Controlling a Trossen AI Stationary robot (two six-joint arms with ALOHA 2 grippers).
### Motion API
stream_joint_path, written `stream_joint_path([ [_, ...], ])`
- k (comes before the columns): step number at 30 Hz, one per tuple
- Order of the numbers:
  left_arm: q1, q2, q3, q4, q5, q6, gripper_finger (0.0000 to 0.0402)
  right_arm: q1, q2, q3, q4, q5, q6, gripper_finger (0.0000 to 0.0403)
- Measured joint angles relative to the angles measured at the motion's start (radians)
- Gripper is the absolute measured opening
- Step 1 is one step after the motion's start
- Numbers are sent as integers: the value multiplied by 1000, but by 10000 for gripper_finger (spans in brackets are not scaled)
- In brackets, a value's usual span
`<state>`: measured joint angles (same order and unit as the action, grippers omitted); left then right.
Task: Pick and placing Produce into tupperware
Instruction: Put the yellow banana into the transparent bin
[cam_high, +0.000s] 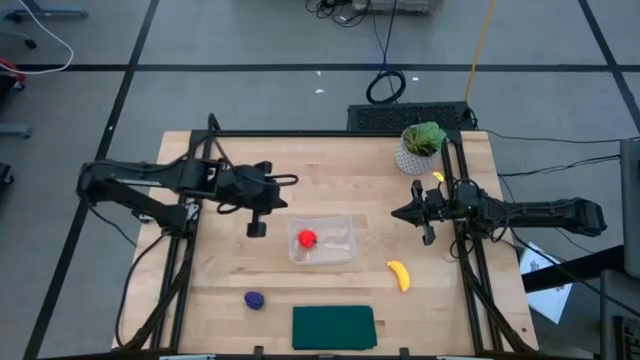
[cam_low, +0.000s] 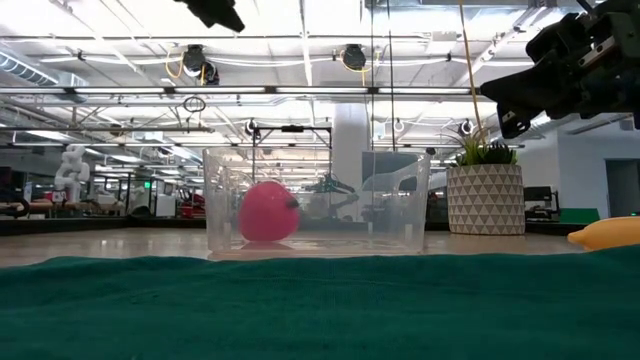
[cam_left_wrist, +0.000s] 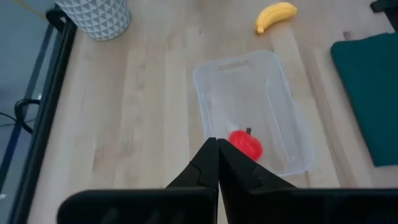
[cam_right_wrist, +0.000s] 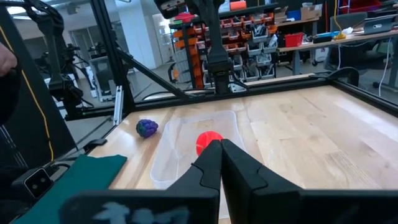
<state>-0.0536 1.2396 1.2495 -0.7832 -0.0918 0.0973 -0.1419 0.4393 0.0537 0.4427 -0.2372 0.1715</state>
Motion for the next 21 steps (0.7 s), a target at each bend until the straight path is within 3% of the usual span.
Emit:
stream_joint_path([
  [12, -6, -101, -17, 64, -9, 62, 1, 0, 0, 0, 2, 0, 0, 0],
  [21, -3, -240, -114, 162, -41, 58, 1, 0, 0, 0, -1, 0, 0, 0],
])
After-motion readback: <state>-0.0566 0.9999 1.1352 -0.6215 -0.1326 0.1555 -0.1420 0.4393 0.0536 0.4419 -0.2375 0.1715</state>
